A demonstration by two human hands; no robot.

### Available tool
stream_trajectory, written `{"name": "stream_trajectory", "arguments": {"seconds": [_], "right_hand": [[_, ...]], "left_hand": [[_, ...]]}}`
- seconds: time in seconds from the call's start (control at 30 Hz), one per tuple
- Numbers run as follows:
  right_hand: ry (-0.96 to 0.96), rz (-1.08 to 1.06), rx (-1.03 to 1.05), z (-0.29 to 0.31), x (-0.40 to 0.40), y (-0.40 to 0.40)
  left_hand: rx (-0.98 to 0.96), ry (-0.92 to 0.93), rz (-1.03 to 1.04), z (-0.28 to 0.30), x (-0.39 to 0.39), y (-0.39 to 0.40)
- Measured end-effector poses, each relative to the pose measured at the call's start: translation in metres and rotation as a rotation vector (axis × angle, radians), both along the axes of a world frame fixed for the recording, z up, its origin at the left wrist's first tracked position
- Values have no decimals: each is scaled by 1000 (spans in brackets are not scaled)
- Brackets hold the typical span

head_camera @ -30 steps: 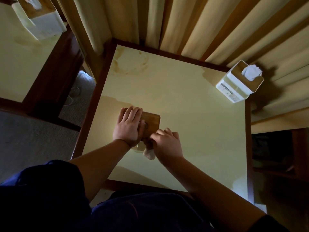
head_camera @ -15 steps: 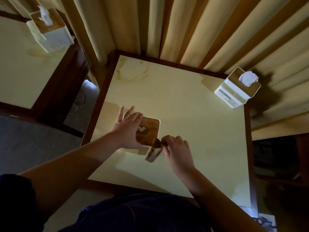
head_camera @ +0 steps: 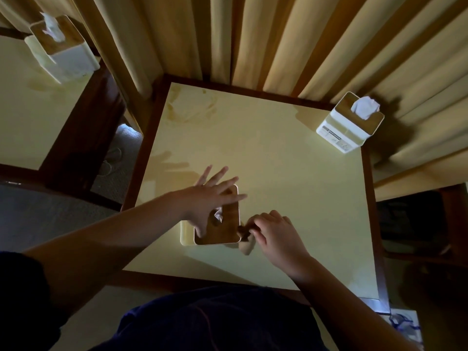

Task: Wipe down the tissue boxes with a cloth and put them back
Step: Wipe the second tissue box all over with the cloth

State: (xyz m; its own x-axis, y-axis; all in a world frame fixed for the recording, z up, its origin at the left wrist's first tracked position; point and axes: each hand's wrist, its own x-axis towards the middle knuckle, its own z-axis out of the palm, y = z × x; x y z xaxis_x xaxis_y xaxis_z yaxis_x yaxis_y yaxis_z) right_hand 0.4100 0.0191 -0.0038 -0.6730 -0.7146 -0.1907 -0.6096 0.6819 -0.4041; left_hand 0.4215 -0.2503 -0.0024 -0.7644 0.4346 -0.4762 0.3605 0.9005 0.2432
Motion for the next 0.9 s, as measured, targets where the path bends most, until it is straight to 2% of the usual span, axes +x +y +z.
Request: {"name": "stream_trajectory", "arguments": {"seconds": [0.1,0.17,0.23,0.47,0.63,0.77,0.9], "right_hand": [[-13,15,-15,-2,4,-9],[4,32,-16,-3,6,-16],[1,52,9,-5,5,-24],[26,-73,28,-16,9,-35],[88,19,-22,-17,12,-32],[142,129,15,-19,13,-25],[126,99,84,-13,8,-31]], "left_hand": [[282,71,396,-11,14,9],[391,204,673,-22,27,20],[441,288,821,-33,40,28],[386,355,751,-63,54,35],[342,411,779,-72,54,41],[354,426,781,-72,55,40],[352,418,787,-73,54,40]]}}
